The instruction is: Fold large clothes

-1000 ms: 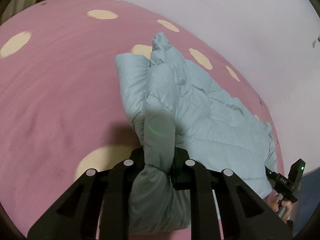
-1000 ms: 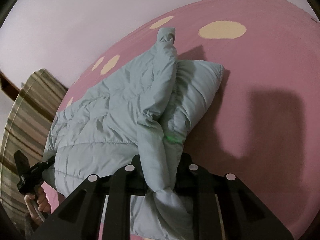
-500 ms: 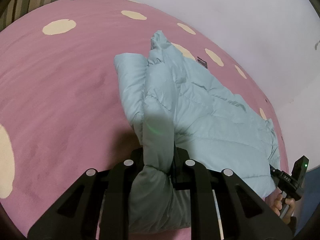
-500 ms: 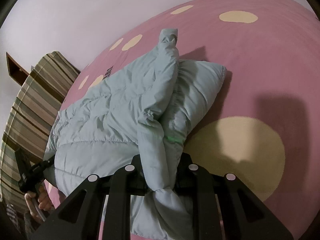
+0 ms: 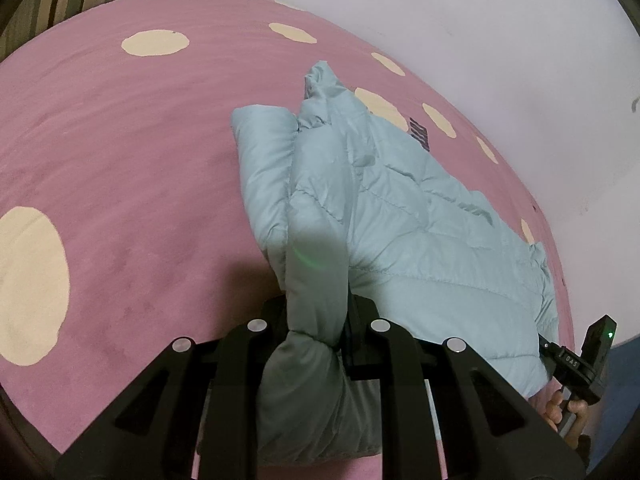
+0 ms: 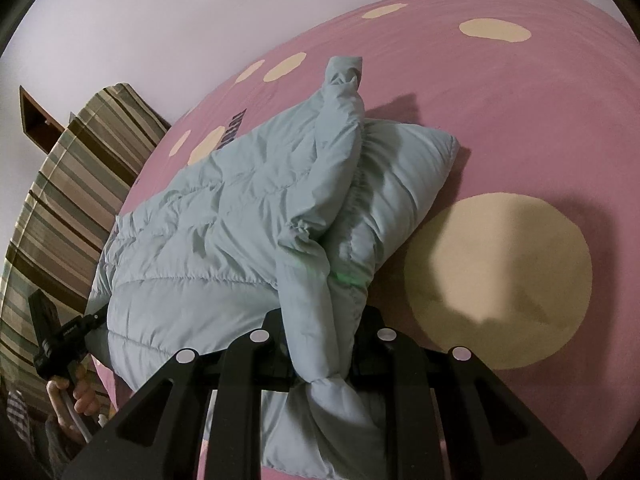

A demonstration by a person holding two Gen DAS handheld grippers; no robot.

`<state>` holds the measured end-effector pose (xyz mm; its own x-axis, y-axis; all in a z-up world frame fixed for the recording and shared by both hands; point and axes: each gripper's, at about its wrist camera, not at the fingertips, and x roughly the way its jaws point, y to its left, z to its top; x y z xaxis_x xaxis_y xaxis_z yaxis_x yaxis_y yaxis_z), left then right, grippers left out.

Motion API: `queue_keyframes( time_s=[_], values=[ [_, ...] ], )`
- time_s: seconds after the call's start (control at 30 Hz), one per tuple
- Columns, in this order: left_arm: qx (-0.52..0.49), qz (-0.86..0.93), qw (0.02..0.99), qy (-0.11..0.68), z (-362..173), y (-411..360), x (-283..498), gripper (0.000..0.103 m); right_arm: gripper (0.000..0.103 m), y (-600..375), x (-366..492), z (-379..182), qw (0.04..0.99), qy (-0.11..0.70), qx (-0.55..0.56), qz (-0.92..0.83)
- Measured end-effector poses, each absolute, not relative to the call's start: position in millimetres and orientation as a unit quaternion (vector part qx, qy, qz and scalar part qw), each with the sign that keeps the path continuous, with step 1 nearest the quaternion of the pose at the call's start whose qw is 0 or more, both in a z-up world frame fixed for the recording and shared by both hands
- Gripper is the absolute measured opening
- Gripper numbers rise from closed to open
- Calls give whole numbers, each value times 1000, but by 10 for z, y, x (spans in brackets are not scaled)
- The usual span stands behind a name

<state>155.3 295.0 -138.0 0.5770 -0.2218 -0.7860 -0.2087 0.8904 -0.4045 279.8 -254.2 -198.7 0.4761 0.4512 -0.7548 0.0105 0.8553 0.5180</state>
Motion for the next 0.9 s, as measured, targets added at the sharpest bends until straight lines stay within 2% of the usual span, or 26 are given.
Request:
queue_keyframes(
  time_s=[0.7, 0.9],
  values=[
    [-232, 5, 856, 461, -1436, 2860, 1558, 17, 19, -2593, 2830, -2012, 826, 495, 226, 149],
    [-224, 12, 858, 462, -1442, 2832, 1562, 23, 20, -2628, 2812, -2016, 825, 493, 233, 149]
  ],
)
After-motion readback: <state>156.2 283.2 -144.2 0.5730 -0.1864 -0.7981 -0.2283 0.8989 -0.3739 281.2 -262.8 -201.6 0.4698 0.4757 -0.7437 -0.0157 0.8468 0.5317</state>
